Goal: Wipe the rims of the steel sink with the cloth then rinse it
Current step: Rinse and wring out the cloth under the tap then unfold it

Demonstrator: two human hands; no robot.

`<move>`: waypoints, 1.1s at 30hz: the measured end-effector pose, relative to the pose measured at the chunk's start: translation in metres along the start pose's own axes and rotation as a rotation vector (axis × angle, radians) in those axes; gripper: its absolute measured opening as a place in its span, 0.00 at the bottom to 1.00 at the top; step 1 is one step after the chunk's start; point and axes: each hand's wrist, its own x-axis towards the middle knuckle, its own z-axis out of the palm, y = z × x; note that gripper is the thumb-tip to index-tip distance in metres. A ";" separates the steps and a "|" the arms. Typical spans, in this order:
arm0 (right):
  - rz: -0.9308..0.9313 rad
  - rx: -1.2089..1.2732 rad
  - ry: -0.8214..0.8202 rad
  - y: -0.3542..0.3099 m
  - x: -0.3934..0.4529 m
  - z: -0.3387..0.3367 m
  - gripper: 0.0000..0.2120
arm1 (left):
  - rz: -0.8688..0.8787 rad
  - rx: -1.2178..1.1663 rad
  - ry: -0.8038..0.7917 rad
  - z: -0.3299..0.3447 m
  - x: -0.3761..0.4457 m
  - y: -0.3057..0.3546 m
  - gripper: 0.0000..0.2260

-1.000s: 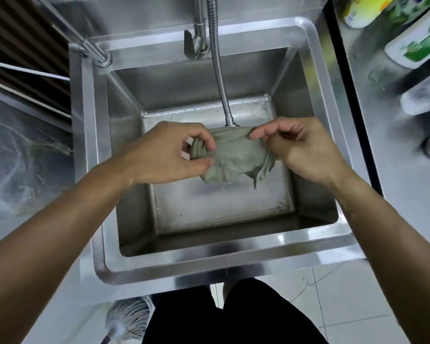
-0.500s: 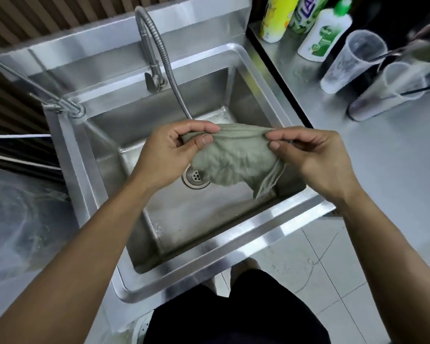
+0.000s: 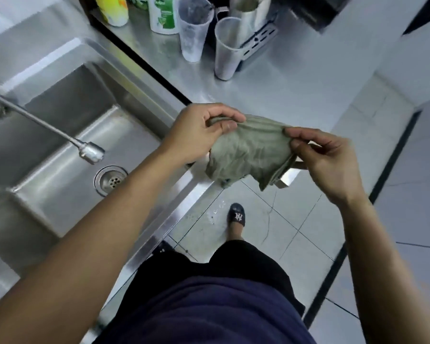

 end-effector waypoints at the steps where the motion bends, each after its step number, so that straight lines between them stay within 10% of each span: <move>1: 0.036 0.026 0.015 0.006 0.001 -0.016 0.13 | -0.005 0.013 -0.045 0.012 0.013 0.003 0.09; 9: 0.296 -0.032 -0.012 0.086 0.089 -0.081 0.14 | 0.006 0.415 -0.234 0.091 0.148 -0.005 0.09; 14: -0.093 -0.951 -0.121 0.128 0.127 -0.084 0.15 | -0.123 0.570 0.073 0.154 0.141 -0.038 0.12; 23: -0.713 -0.930 -0.575 0.157 0.163 -0.073 0.23 | -0.233 0.856 0.161 0.234 0.076 -0.076 0.24; 33: -0.838 -0.880 -0.564 0.173 0.167 -0.066 0.21 | -0.076 1.012 0.034 0.197 0.070 -0.100 0.26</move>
